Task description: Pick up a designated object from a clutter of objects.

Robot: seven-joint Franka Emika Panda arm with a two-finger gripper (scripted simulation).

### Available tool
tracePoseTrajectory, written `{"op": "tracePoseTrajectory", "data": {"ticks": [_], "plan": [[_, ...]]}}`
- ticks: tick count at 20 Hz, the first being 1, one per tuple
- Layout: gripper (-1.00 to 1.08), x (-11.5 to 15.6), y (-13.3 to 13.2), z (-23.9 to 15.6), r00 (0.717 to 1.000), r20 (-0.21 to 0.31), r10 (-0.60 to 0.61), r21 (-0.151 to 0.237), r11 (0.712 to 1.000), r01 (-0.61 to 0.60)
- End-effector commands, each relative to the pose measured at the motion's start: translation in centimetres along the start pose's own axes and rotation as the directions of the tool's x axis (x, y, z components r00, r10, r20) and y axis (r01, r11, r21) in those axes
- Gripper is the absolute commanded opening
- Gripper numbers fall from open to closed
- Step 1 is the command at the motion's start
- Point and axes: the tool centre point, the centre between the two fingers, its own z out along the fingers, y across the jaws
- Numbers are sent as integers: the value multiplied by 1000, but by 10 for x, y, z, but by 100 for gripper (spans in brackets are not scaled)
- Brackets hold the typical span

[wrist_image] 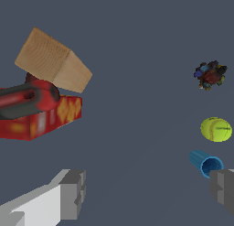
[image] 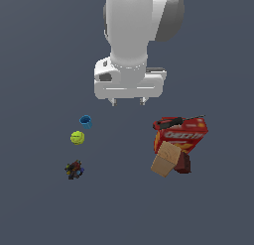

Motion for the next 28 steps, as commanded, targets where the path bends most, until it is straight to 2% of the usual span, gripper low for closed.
{"op": "tracePoseTrajectory", "data": {"ticks": [1,8,14,21,28], "plan": [[100,1,0,0,1000,0,-2,0,1000,2],[100,12,10,7,1000,-3,-30,-3,1000,30],[100,35,32,21,996,-7,-85,-8,996,85],[100,71,75,53,982,-14,-187,-15,982,186],[100,104,128,97,954,-21,-298,-20,954,298]]}}
